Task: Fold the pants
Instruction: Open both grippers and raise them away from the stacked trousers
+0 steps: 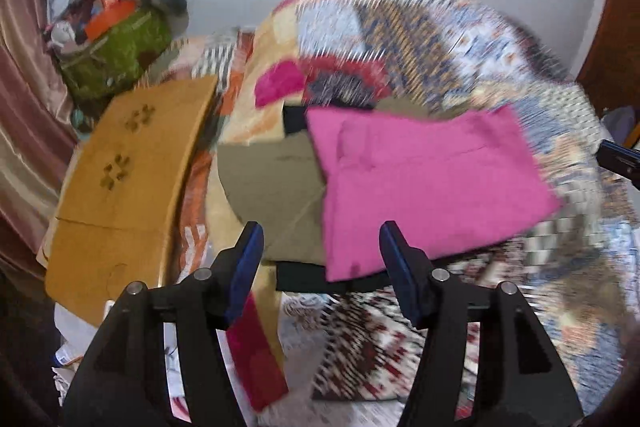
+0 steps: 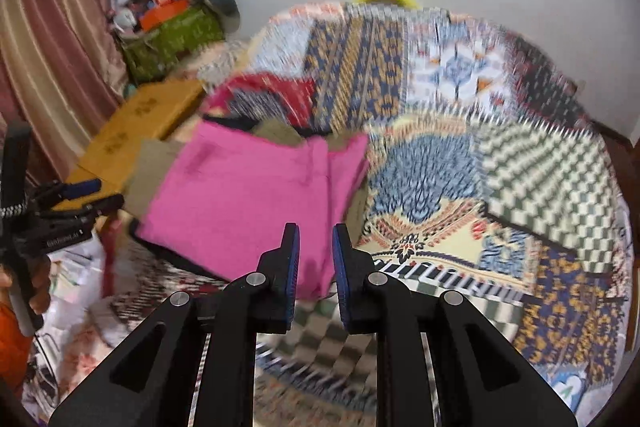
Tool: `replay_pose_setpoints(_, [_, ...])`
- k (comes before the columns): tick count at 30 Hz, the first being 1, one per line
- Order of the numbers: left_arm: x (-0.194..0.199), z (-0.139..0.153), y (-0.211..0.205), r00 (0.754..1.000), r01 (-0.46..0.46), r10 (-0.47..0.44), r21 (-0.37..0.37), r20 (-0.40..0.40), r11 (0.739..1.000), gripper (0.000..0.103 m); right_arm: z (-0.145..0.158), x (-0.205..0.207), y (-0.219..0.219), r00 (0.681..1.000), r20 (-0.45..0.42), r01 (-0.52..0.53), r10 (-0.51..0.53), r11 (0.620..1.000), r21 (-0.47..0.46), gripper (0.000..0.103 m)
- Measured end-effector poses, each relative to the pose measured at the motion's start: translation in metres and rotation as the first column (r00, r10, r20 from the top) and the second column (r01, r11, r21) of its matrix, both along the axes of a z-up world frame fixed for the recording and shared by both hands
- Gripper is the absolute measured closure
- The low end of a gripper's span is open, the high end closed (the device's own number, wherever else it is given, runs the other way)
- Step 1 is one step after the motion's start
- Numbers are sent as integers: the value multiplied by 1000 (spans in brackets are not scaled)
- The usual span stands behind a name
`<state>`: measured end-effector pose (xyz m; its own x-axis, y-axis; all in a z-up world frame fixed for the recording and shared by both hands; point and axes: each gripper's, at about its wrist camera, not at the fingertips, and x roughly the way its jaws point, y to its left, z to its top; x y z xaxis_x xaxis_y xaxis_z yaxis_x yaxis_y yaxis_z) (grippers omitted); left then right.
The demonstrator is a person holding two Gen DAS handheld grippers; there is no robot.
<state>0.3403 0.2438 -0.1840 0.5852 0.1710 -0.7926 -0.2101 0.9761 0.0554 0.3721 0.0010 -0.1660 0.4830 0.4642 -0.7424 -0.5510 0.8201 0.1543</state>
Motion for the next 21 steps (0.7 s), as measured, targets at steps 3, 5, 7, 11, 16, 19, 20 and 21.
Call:
replay_pose_setpoints(3, [-30,50,-24,996,26,-27,14,88,1000,43,43,-32,-9,996,82,-25,20,998,63,88])
replay_pose_setpoints(5, [-55,84,-41,986,47,-48,8,161,999,43,73,-60,-18,990,140,-42,26,993,110,88])
replay_pose_setpoints(7, [-83,117,-59,970,68,-66,2,234,998,43,99,-84,-26,980,195,-58,28,987,149,88])
replay_pose_setpoints(11, [-145,167,-98,926,93,-100,37,363,995,43,142,-137,-45,953,302,-93,22,970,223,88])
replay_pose_setpoints(16, [-212,201,-133,868,82,-116,92,483,992,42,174,-205,-73,915,403,-131,-5,942,309,88])
replay_pose_setpoints(19, [-249,212,-152,831,52,-119,137,544,989,36,183,-239,-84,897,441,-136,-28,932,336,87])
replay_pose_setpoints(20, [-259,214,-156,820,48,-120,141,560,989,32,185,-248,-87,890,454,-136,-36,930,341,85])
replay_pose_setpoints(21, [-268,216,-160,809,46,-119,140,575,989,29,187,-259,-91,882,469,-137,-44,928,346,78])
